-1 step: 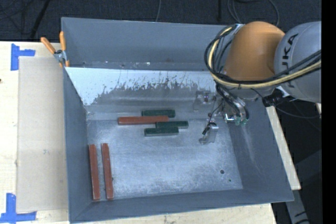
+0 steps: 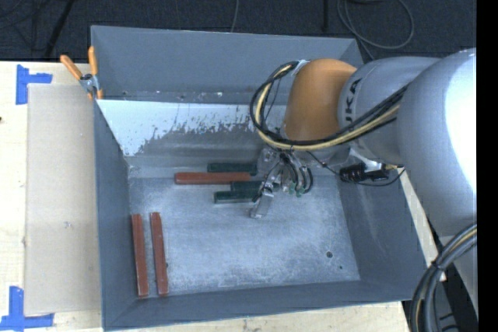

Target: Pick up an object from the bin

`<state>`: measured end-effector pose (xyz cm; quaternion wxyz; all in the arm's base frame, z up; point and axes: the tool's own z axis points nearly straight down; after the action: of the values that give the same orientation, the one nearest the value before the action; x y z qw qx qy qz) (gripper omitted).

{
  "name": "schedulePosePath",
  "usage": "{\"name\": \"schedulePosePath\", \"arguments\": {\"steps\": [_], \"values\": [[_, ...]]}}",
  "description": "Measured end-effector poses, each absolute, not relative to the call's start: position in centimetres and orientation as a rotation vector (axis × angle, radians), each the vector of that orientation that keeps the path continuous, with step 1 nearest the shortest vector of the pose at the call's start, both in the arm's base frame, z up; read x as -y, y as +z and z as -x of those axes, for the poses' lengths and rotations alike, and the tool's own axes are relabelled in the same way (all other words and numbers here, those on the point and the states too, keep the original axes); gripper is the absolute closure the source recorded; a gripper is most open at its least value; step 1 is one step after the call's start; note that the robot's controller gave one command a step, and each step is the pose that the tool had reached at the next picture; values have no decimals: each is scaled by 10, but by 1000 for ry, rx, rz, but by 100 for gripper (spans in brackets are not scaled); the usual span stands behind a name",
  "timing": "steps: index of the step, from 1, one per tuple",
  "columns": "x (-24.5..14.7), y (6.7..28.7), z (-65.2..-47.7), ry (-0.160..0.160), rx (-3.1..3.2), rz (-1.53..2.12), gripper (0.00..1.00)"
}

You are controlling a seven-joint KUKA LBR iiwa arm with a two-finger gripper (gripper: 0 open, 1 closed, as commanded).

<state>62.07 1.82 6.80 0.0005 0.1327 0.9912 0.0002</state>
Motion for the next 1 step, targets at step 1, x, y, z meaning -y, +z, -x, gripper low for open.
{"name": "schedulePosePath", "arguments": {"steps": [1], "values": [[-18,71,-621,-2,-3115,-411,100]]}}
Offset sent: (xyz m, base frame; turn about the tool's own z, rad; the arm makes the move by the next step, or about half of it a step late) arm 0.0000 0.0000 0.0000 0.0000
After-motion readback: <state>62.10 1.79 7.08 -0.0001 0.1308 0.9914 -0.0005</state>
